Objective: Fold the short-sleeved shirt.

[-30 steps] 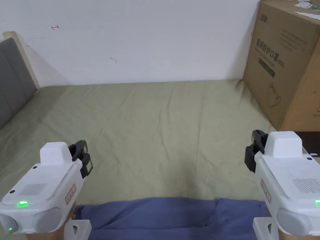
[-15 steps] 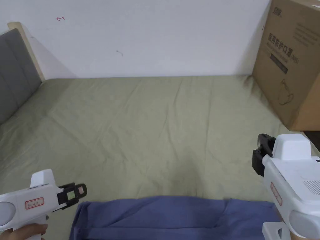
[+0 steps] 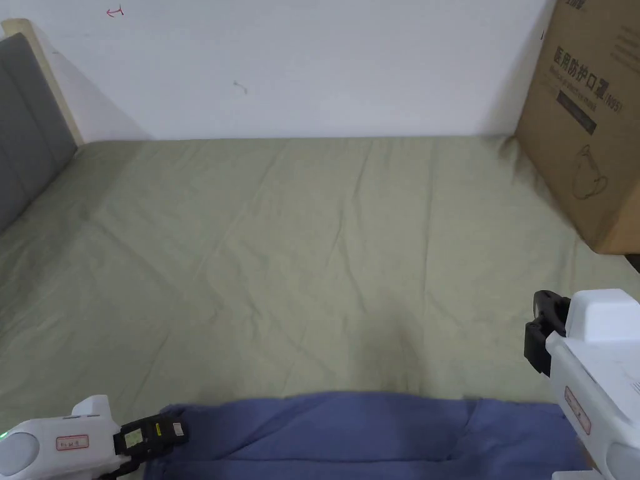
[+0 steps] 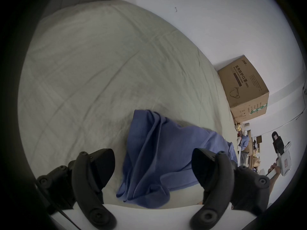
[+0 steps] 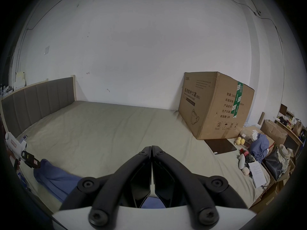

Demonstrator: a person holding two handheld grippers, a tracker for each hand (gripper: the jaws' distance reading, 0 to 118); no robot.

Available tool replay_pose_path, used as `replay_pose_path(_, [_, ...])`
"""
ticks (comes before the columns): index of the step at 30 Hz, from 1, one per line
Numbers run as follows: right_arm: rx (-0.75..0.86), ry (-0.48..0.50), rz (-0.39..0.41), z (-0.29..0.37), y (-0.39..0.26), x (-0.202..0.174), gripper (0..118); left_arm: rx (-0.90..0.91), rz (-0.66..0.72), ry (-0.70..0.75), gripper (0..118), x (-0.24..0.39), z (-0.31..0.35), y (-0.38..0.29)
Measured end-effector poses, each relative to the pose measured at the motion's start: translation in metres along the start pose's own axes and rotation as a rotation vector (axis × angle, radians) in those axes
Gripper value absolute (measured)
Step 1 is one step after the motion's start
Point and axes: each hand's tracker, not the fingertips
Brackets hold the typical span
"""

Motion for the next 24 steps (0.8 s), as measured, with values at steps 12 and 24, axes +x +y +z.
replay_pose_path(12, [-0.035, -0.017, -0.002, -0.004, -0.008, 0.013, 0, 0.016, -0.111, 0.073, 6, 0.007, -0.017, -0.005])
replay_pose_path(24, [0.015, 0.01, -0.016, 0.008, 0.003, 0.02, 0, 0.139, -0.148, 0.149, 4, 0.039, 0.084, 0.006])
